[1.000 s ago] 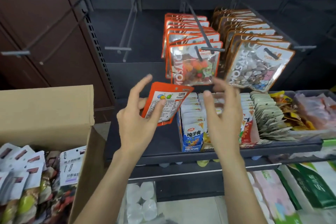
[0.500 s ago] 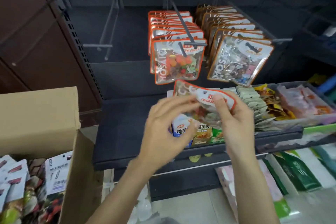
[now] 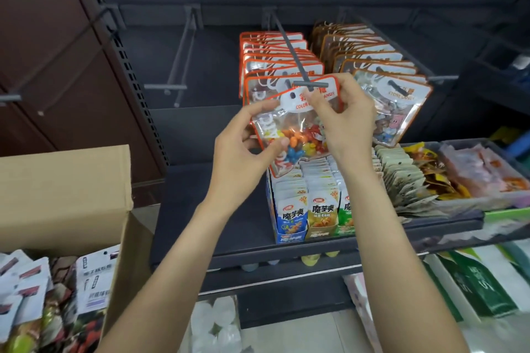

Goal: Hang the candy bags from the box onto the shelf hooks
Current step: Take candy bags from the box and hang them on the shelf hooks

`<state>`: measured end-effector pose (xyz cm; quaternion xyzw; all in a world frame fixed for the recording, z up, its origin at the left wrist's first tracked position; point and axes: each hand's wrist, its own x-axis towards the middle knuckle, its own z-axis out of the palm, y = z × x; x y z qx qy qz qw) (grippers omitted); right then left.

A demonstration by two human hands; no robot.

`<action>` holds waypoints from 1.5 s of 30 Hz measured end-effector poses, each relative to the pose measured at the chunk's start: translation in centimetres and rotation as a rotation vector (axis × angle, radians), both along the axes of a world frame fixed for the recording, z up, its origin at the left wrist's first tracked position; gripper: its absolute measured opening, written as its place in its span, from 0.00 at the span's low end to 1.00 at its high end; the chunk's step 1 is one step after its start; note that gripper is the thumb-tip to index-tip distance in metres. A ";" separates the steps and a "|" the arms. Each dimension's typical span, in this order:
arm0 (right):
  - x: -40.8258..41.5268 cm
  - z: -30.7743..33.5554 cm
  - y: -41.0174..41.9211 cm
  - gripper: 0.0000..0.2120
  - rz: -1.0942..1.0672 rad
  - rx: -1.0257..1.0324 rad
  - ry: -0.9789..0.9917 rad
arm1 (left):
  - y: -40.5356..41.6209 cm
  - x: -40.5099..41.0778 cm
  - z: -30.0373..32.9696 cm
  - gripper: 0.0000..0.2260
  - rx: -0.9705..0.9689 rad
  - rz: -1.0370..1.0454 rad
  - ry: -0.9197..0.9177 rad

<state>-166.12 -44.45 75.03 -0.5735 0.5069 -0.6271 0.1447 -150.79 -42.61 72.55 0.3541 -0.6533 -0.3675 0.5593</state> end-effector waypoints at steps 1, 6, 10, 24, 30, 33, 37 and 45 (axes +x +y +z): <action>-0.1 0.0 -0.1 0.05 -0.011 -0.002 0.007 | -0.1 -0.1 0.1 0.22 -0.007 -0.004 -0.010; -0.8 0.1 0.1 0.08 0.014 0.029 0.029 | -0.2 -0.4 -0.1 0.22 -0.003 -0.002 -0.014; -0.6 -0.4 0.2 0.16 -0.028 -0.018 0.052 | -0.6 -0.4 -0.9 0.22 -0.007 0.025 -0.002; 1.2 -4.6 -5.0 0.24 -0.229 -0.124 0.589 | -7.3 -0.9 -0.9 0.24 -0.081 0.135 -0.090; 0.8 -5.2 -4.6 0.23 -0.203 -0.105 0.612 | -6.3 -0.9 -0.9 0.23 -0.058 0.102 -0.066; 0.7 -5.5 -3.9 0.20 -0.206 -0.126 0.608 | -5.6 -0.5 -1.0 0.23 -0.084 0.147 -0.052; 0.7 -6.3 -2.8 0.21 -0.184 -0.116 0.575 | -4.7 0.0 -1.3 0.24 -0.103 0.199 -0.089; 1.2 -6.0 0.9 0.15 -0.152 -0.238 0.420 | -1.1 1.1 -1.9 0.18 -0.139 0.385 -0.207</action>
